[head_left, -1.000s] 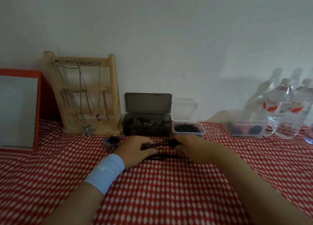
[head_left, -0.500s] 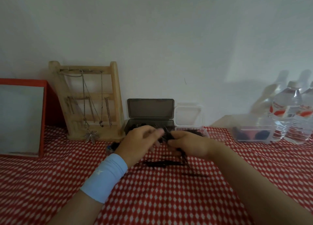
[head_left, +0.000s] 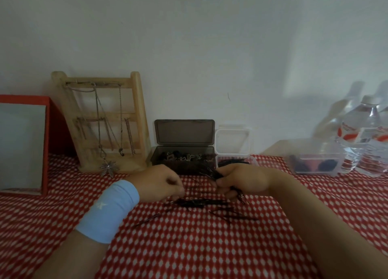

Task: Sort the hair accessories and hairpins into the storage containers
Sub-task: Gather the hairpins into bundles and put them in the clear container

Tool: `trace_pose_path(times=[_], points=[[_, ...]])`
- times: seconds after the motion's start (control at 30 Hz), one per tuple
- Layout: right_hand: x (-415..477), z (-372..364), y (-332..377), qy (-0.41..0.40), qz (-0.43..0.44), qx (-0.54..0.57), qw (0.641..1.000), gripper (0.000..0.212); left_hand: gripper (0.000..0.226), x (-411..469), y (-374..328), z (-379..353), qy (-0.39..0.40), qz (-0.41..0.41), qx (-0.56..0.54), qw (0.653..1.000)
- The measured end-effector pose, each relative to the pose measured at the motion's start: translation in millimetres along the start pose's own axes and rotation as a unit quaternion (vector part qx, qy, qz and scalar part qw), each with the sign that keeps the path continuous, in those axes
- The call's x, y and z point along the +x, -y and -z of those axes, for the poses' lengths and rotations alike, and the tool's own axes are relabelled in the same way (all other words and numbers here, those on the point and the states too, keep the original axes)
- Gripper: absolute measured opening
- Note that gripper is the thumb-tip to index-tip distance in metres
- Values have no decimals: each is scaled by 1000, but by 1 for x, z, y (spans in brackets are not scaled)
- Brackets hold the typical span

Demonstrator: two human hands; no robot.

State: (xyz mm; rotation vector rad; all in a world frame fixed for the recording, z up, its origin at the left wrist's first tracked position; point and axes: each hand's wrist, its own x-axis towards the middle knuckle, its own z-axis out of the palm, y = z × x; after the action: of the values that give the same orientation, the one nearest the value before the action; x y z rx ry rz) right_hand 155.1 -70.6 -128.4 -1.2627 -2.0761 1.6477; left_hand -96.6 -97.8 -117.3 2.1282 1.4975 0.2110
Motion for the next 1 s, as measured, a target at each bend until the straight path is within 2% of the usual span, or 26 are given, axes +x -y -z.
trace_pose_path(times=[0.07,0.13,0.2,0.27,0.33,0.4,0.57,0.73,0.9,1.0], points=[[1,2,-1,-6,-8,25,1000,15,15,-1,-2,-3,36,4,47,998],[2,0,-2,-10,4,67,998,15,22,-1,-4,-3,34,3,58,998],[3,-6,0,-5,35,130,991,17,31,2,-7,-5,-40,-13,17,999],[6,-15,1,7,66,175,982,15,34,4,-14,-9,-147,-47,-73,985],[11,-24,1,11,90,205,975,10,40,6,-22,-15,-188,-96,-156,965],[13,-30,2,6,110,214,971,10,43,7,-27,-22,-174,-123,-173,962],[13,-37,3,14,127,198,972,8,49,11,-20,-28,-102,-125,-144,976],[13,-36,3,11,119,213,970,14,37,7,-24,-19,-168,-160,-159,960],[12,-35,3,6,114,227,967,14,40,10,-20,-26,-152,-160,-158,963],[10,-30,2,5,116,234,965,14,47,9,-19,-30,-129,-174,-92,972]])
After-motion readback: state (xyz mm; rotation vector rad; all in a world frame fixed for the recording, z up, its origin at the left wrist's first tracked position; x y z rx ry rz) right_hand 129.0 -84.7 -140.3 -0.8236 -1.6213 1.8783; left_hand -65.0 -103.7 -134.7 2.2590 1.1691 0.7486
